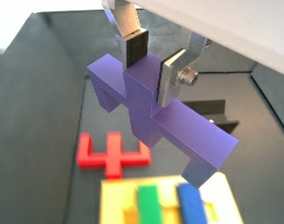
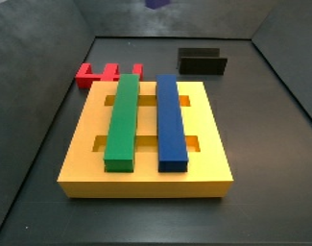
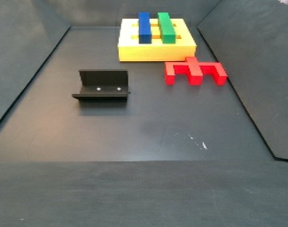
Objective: Pick up the purple object. Move up. Move to above the board. Insert the purple object.
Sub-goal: Move to above the board, then insert the purple object.
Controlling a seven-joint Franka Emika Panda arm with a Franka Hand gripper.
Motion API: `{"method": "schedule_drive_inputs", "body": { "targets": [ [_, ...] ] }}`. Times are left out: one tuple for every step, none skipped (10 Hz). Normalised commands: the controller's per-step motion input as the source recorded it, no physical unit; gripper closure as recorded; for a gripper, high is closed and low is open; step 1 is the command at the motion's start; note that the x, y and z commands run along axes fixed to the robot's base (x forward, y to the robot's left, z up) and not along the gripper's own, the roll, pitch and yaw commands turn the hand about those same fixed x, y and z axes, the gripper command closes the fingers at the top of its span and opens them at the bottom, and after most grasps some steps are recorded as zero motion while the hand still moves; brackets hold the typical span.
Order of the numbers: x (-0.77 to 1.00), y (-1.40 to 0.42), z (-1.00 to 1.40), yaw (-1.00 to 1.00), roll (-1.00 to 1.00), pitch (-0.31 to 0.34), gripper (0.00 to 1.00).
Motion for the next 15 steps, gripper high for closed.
{"method": "schedule_drive_inputs", "body": {
  "targets": [
    [0.81, -1.4, 0.18, 1.0, 0.01, 0.089, 1.0],
    [0.46, -0.75, 0.1, 1.0, 0.02, 0.11, 1.0],
    [0.34, -0.5, 0.08, 1.0, 0.03, 0.118, 1.0],
    [0.17, -0.22, 0.05, 1.0, 0.03, 0.117, 1.0],
    [0.08, -0.1, 0.03, 1.0, 0.05, 0.122, 1.0],
    [0.04, -0.03, 0.02, 1.0, 0.06, 0.132, 1.0],
    [0.05, -0.03, 0.02, 1.0, 0.08, 0.162, 1.0],
    [0.05, -0.03, 0.03, 1.0, 0.09, 0.198, 1.0],
    [0.06, -0.03, 0.03, 0.76, 0.09, 0.195, 1.0],
    [0.07, -0.03, 0.03, 0.5, 0.09, 0.178, 1.0],
    [0.08, -0.03, 0.02, 0.26, 0.08, 0.153, 1.0],
    [0.0, -0.2, -0.2, 0.0, -0.14, -0.15, 1.0],
    [0.09, -0.45, -0.32, 0.0, -0.1, -0.134, 1.0],
    [0.25, -0.63, -0.49, 0.0, -0.08, -0.1, 1.0],
    [0.13, -0.83, -0.8, 0.05, 0.02, -0.163, 1.0]
  ]
}}
